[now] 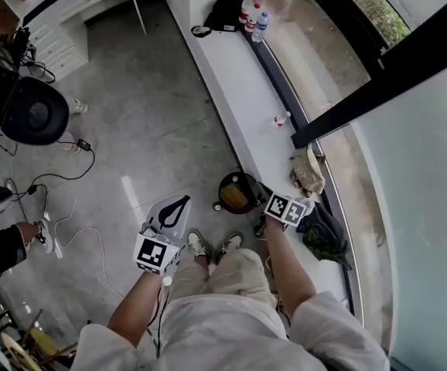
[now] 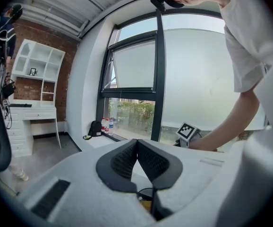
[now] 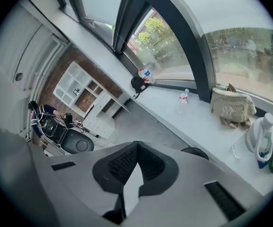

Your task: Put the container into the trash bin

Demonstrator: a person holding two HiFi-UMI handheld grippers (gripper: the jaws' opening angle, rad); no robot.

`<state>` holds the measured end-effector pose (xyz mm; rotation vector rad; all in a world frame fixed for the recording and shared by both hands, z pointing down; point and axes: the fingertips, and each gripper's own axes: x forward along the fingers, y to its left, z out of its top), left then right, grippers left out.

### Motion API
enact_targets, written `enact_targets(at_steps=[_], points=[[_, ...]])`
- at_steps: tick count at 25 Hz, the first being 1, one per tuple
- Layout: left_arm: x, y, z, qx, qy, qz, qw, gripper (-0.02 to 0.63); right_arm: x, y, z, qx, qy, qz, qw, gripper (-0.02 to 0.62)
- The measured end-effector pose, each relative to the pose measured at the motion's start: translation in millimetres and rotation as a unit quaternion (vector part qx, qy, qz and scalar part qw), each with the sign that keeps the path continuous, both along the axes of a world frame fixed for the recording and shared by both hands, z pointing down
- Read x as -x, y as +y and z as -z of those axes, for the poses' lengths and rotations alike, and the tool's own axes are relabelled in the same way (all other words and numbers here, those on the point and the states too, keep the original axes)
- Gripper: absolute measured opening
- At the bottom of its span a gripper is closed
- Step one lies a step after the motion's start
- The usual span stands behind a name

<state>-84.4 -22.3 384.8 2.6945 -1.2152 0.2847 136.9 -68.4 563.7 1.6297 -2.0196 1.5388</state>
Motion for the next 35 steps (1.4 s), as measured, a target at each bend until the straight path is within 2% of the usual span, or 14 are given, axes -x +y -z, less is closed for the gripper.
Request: enact_targets(at_steps=[8,12,14,19,24,31,35], points=[[-20,7,59,-0.036,0.016,0.004,0.9992,0.017,-21,2,81,-0.068,0.021,0.016,0.997,0.001],[-26,5,92,-0.065,0.021,0.005,0.9976,0.017,-38,-7,128,-0.119,0.034,0.026,0.992,0.001],[-24,5,109,-0.079,0.018,0.008,0.9967,0.017,-44,-8,151,-0.144,0.057,0.041,0.987,0.000],[-13,-3,152,-0.122,0.016,0.030,0.9920,0.017,-44,-16,203,-0.210,0.124,0.092,0.965,0.002],[7,-1,193,-0.161,0.023,0.056,0.9852,0.017,-33,-11,258,-0.271,0.138,0.121,0.945,0.002],[27,5,241,-0.198,0.037,0.090,0.9753,0.017,-27,-2,335,-0.343,0.147,0.140,0.917,0.002],[47,14,261,-0.220,0.047,0.109,0.9682,0.017,-27,10,376,-0.388,0.170,0.120,0.898,0.002]])
